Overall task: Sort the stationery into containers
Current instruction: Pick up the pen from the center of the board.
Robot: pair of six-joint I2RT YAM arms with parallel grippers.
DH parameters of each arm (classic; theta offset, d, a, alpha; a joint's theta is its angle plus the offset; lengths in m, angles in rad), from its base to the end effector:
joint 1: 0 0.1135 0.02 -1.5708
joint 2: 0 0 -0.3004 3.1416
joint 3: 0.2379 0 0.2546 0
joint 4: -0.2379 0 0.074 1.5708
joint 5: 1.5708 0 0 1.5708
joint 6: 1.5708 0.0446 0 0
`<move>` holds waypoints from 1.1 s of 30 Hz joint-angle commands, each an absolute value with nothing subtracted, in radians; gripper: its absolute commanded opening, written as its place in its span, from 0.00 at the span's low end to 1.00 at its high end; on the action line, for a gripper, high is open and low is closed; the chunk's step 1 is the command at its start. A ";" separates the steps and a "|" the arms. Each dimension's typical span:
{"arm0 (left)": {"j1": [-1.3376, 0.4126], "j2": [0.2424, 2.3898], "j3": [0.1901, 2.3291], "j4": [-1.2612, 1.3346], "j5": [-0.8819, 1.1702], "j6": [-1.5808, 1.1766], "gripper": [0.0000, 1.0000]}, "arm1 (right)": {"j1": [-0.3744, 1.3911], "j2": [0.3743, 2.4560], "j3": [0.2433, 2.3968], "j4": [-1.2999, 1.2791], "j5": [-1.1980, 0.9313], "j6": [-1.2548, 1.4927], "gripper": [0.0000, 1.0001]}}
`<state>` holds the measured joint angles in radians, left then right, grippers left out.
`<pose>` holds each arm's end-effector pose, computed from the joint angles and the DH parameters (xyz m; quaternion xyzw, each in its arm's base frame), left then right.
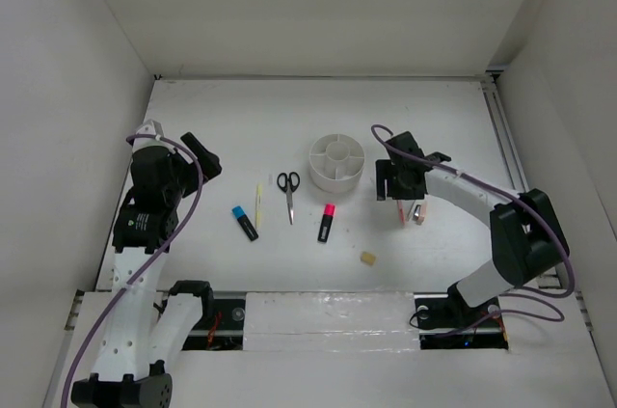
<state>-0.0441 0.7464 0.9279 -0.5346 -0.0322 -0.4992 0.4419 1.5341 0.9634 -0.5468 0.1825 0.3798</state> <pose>0.1432 -0.0049 0.3801 -0.1940 0.7970 -0.1407 0.5544 0.2758 0.1215 0.2246 -0.0097 0.9705 0.0080 0.2406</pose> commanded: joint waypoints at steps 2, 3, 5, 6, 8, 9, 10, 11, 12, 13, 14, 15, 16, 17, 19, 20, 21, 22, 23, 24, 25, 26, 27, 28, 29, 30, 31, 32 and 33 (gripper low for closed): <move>-0.043 0.742 0.927 -0.492 -0.012 -0.505 1.00 | 0.422 1.543 0.948 -0.476 0.149 0.376 0.75; -0.043 0.742 0.927 -0.492 -0.012 -0.505 1.00 | 0.422 1.552 0.948 -0.476 0.149 0.376 0.73; -0.043 0.742 0.927 -0.492 -0.012 -0.505 1.00 | 0.422 1.562 0.937 -0.476 0.140 0.376 0.72; -0.043 0.742 0.927 -0.492 -0.012 -0.505 1.00 | 0.422 1.562 0.928 -0.476 0.140 0.376 0.72; -0.043 0.742 0.927 -0.492 -0.012 -0.505 1.00 | 0.413 1.572 0.917 -0.466 0.140 0.376 0.72; -0.043 0.742 0.927 -0.492 -0.012 -0.505 1.00 | 0.413 1.572 0.917 -0.466 0.140 0.376 0.72; -0.043 0.733 0.927 -0.492 -0.012 -0.505 1.00 | 0.413 1.583 0.917 -0.466 0.130 0.376 0.71; -0.043 0.733 0.927 -0.492 -0.012 -0.505 1.00 | 0.413 1.583 0.908 -0.466 0.130 0.376 0.69; -0.043 0.733 0.927 -0.492 -0.012 -0.505 1.00 | 0.413 1.583 0.908 -0.466 0.121 0.376 0.68; -0.043 0.733 0.927 -0.492 -0.012 -0.496 1.00 | 0.413 1.583 0.908 -0.466 0.121 0.385 0.66; -0.043 0.724 0.927 -0.492 -0.012 -0.495 1.00 | 0.413 1.583 0.908 -0.466 0.121 0.385 0.65; -0.043 0.724 0.927 -0.492 -0.012 -0.495 1.00 | 0.413 1.583 0.899 -0.466 0.121 0.396 0.65; -0.043 0.724 0.927 -0.492 -0.012 -0.495 1.00 | 0.413 1.583 0.899 -0.475 0.121 0.396 0.65; -0.043 0.724 0.927 -0.492 -0.012 -0.495 1.00 | 0.413 1.583 0.899 -0.476 0.121 0.406 0.65; -0.043 0.724 0.927 -0.492 -0.012 -0.495 1.00 | 0.413 1.583 0.899 -0.502 0.121 0.417 0.65; -0.043 0.715 0.927 -0.492 -0.012 -0.495 1.00 | 0.422 1.583 0.899 -0.511 0.121 0.417 0.65; -0.043 0.715 0.927 -0.492 -0.012 -0.495 1.00 | 0.422 1.574 0.899 -0.511 0.121 0.428 0.65; -0.043 0.715 0.927 -0.492 -0.012 -0.495 1.00 | 0.422 1.574 0.899 -0.524 0.121 0.437 0.62; -0.043 0.715 0.927 -0.492 -0.012 -0.495 1.00 | 0.431 1.583 0.899 -0.537 0.121 0.437 0.60; -0.043 0.704 0.927 -0.492 -0.012 -0.495 1.00 | 0.431 1.583 0.899 -0.537 0.121 0.437 0.57; -0.043 0.704 0.927 -0.492 -0.012 -0.495 1.00 | 0.431 1.594 0.899 -0.546 0.121 0.446 0.50; -0.043 0.693 0.927 -0.492 -0.012 -0.495 1.00 | 0.431 1.606 0.899 -0.558 0.130 0.455 0.46; -0.043 0.693 0.927 -0.492 -0.012 -0.495 1.00 | 0.431 1.606 0.910 -0.558 0.130 0.456 0.45; -0.043 0.693 0.927 -0.492 -0.012 -0.495 1.00 | 0.431 1.615 0.910 -0.558 0.141 0.456 0.42; -0.043 0.684 0.927 -0.492 -0.012 -0.495 1.00 | 0.431 1.615 0.910 -0.569 0.141 0.466 0.40; -0.043 0.684 0.927 -0.492 -0.012 -0.495 1.00 | 0.431 1.615 0.910 -0.569 0.141 0.466 0.36; -0.043 0.684 0.927 -0.492 -0.012 -0.495 1.00 | 0.431 1.615 0.910 -0.569 0.141 0.466 0.32; -0.043 0.684 0.927 -0.492 -0.012 -0.495 1.00 | 0.431 1.615 0.910 -0.578 0.152 0.466 0.26; -0.043 0.684 0.927 -0.492 -0.012 -0.495 1.00 | 0.431 1.615 0.910 -0.578 0.152 0.466 0.22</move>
